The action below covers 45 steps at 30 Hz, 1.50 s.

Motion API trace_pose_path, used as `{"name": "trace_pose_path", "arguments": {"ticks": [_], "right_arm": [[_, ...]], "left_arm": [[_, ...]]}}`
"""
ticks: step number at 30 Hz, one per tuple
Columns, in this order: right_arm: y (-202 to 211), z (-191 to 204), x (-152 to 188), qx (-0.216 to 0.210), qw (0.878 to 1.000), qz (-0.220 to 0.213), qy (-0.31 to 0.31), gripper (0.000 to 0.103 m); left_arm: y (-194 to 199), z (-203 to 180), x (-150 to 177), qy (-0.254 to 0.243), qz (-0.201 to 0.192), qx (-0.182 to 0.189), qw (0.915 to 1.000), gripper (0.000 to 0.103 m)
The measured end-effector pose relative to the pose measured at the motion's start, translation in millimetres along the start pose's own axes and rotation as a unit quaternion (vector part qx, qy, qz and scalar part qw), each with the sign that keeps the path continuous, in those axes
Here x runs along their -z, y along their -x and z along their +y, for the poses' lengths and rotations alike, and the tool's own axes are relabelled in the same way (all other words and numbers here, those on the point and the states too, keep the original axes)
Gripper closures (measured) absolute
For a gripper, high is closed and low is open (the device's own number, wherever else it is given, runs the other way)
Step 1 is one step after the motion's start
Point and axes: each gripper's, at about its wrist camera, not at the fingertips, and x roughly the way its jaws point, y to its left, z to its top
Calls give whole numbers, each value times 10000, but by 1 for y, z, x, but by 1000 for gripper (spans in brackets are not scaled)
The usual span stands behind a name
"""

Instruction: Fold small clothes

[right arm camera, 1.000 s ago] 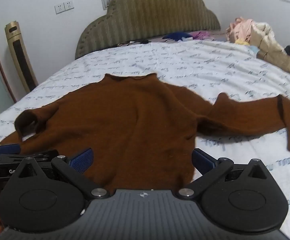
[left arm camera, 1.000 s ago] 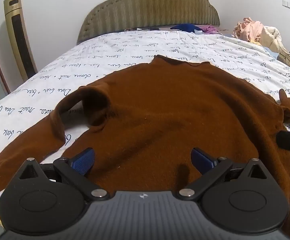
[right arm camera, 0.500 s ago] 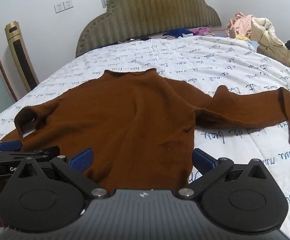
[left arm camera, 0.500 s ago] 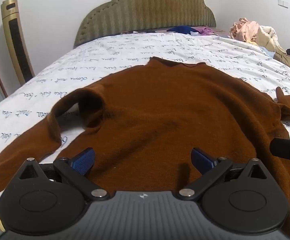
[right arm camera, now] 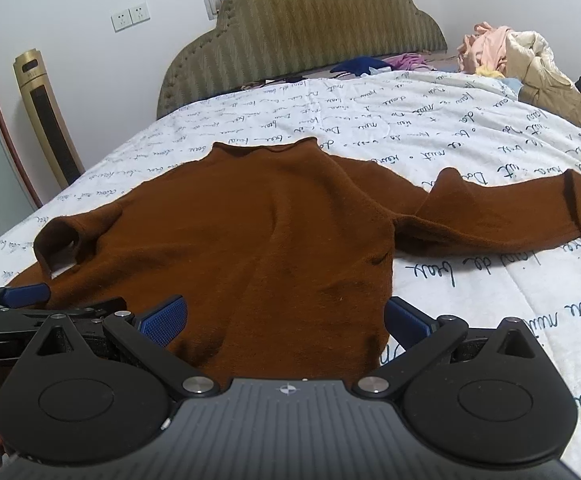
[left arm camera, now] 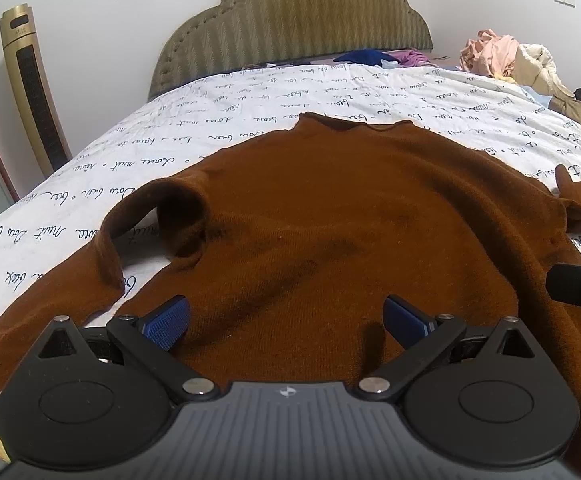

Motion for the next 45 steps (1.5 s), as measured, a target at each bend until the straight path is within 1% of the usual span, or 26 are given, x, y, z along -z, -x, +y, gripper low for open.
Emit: {"name": "trace_pose_path", "arguments": {"ticks": [4, 6, 13, 17, 18, 19, 20, 22, 24, 27, 29, 30, 31, 32, 33, 34, 35, 36, 38, 41, 42, 45], "right_arm": [[3, 1, -1, 3, 10000, 21, -53, 0], [5, 2, -1, 22, 10000, -9, 37, 0], [17, 8, -3, 458, 9958, -351, 707, 0], [24, 11, -6, 624, 9919, -387, 1038, 0], [27, 13, -7, 612, 9906, -369, 1168, 0], [29, 15, -9, 534, 9898, -345, 1275, 0], [34, 16, -13, 365, 9901, -327, 1316, 0], [48, 13, -21, -173, 9934, -342, 1083, 0], [65, 4, -33, -854, 9934, -388, 661, 0], [89, -6, -48, -1633, 9853, -463, 186, 0], [96, -10, -51, -1973, 9788, -536, -106, 0], [95, -11, -52, -1923, 9796, -567, -168, 0], [94, -8, -50, -1742, 9829, -596, -97, 0], [88, -5, -47, -1434, 9878, -605, 38, 0], [78, -1, -43, -995, 9932, -559, 215, 0], [69, 1, -39, -717, 9956, -499, 323, 0], [61, 1, -34, -524, 9968, -461, 402, 0], [53, -1, -28, -492, 9969, -468, 403, 0], [35, -10, -18, -710, 9962, -466, 176, 0], [7, -31, -6, -1332, 9903, -205, -330, 0], [4, -36, -1, -1412, 9888, -184, -442, 0], [-7, -46, 10, -1567, 9838, -356, -798, 0]], "left_arm": [[-2, -1, 1, -14, 41, -38, 10000, 0], [-3, -1, 1, -18, 57, -55, 10000, 0], [-4, 0, 4, -6, 126, -98, 9999, 0], [-3, -1, 3, -10, 140, -82, 9999, 0], [-3, 0, 3, 8, 136, -65, 9999, 0], [-2, 1, 2, 28, 134, -57, 9999, 0], [-3, 1, 2, 44, 131, -59, 9999, 0], [-2, 1, 1, 62, 101, -81, 9999, 0], [-2, 2, 2, 67, 94, -76, 9999, 0], [-1, 2, 2, 72, 99, -68, 9999, 0], [-2, 2, 2, 74, 108, -85, 9999, 0], [-2, 1, 2, 70, 117, -90, 9999, 0], [-2, 0, 2, 60, 124, -95, 9999, 0], [-2, 0, 2, 44, 126, -103, 9999, 0], [-2, -1, 2, 24, 127, -113, 9999, 0], [-2, -1, 2, 9, 128, -126, 9998, 0], [-3, -1, 2, 8, 129, -133, 9998, 0], [-3, -1, 2, 17, 133, -128, 9998, 0], [-3, -1, 2, 24, 142, -117, 9998, 0], [-3, 0, 2, 31, 138, -127, 9998, 0], [-3, 0, 2, 39, 139, -125, 9998, 0], [-4, -1, 2, 30, 152, -123, 9998, 0]]}}
